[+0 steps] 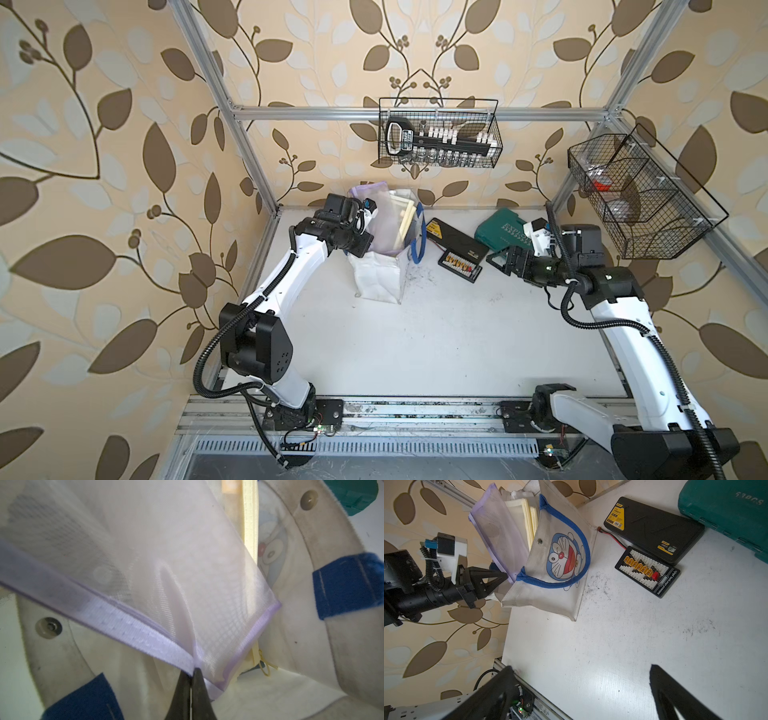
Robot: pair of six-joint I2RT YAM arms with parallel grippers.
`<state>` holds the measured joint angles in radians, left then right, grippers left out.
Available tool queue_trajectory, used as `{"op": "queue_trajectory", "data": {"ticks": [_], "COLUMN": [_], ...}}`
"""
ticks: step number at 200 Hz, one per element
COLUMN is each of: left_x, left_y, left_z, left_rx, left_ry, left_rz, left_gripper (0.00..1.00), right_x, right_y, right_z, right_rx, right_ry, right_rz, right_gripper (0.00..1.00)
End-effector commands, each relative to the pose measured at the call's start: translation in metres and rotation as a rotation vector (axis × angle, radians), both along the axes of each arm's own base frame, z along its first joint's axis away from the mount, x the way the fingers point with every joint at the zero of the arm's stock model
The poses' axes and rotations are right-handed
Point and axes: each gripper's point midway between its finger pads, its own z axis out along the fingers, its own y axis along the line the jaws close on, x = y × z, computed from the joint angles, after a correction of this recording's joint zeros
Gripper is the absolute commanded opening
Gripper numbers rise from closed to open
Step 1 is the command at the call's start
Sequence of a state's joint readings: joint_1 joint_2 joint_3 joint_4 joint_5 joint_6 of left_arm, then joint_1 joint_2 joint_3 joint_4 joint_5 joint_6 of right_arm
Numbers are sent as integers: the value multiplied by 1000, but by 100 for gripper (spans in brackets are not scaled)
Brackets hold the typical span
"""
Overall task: Put the pencil pouch into the canvas bag
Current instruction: Place the pencil pouch in the canvas bag, then adjust the pencil pouch in the canvas bag.
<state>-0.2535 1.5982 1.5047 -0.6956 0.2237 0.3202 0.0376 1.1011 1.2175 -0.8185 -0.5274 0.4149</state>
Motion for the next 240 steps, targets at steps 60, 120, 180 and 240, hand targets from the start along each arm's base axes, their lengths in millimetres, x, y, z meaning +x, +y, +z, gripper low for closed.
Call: {"op": "queue_trajectory", "data": {"ticks": [60,120,180,240], "left_x": [-9,50,95,98], "left_y": [18,14,-36,-41], "left_z": [54,98,71,-31], "left_rx": [-146,-228,-285,-86], "left_ry": [57,-20,-6,80], "left_rz": [288,411,383,456], "left_gripper": [86,82,67,55], "right_x": [6,4,3,9], "right_y": [3,1,-1,-1], "right_z": [5,7,8,4], "right_rx": [1,-25,-34,-27], "right_ry": [-27,-33,-43,-47], "right_rz": [-6,-2,-14,-22], "right_gripper": [100,100,100,100]}}
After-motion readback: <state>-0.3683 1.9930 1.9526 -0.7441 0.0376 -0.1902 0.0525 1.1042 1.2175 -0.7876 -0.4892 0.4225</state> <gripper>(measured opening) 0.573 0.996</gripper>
